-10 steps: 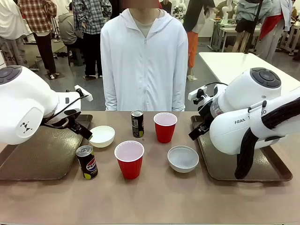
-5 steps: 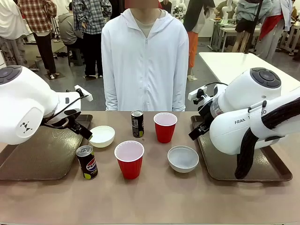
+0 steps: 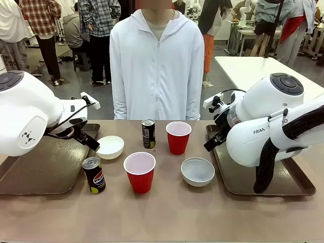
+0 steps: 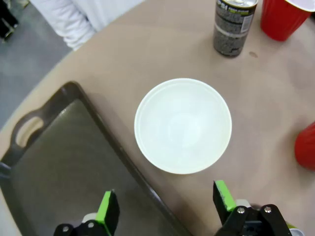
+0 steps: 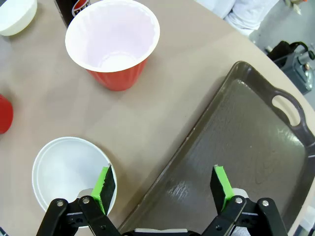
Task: Prepare tableware on both trays.
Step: Pick up a Picnic Bowl from the table and place it on a Handle tray.
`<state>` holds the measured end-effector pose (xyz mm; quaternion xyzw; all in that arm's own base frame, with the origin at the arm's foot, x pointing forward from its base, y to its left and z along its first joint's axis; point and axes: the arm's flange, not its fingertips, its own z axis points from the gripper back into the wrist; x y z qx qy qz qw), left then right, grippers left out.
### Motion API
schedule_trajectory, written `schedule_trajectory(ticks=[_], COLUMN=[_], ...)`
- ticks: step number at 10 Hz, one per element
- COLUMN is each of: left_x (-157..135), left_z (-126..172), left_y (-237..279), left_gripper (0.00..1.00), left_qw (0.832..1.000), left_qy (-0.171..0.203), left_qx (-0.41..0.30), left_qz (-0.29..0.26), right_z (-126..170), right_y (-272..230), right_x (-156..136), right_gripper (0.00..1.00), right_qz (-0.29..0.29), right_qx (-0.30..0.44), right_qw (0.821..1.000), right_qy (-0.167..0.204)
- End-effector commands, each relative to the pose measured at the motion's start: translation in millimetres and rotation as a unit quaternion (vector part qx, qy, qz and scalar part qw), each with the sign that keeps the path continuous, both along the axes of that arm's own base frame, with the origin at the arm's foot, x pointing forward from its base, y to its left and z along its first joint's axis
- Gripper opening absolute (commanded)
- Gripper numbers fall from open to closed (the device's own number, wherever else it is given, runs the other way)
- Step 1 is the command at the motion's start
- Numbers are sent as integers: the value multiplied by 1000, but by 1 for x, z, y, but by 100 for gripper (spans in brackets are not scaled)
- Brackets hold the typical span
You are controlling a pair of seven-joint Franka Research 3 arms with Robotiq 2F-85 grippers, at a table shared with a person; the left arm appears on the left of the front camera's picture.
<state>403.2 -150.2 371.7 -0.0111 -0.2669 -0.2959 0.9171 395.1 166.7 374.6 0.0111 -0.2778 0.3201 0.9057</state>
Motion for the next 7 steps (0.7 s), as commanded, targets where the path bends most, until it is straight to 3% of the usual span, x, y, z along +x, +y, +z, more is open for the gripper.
schedule_trajectory(ticks=[1,2,4,5,7], left_x=[0,-8,-39,-61,-102], left_z=[0,17,80,102,118], left_y=[0,5,26,37,58], left_gripper=[100,100,100,100,100], left_qw=[1000,1000,999,996,985], left_qy=[0,4,39,59,138], left_qx=[0,13,17,50,72], left_qz=[0,4,0,-33,-79], right_z=[0,14,72,84,87], right_y=[0,7,3,-3,-31], right_x=[0,-6,-52,-66,-118], right_gripper=[100,100,100,100,100], right_qz=[0,-30,-17,-17,-24], right_qx=[0,-24,-31,-30,-31], right_qw=[1000,999,999,998,991], right_qy=[0,5,24,50,125])
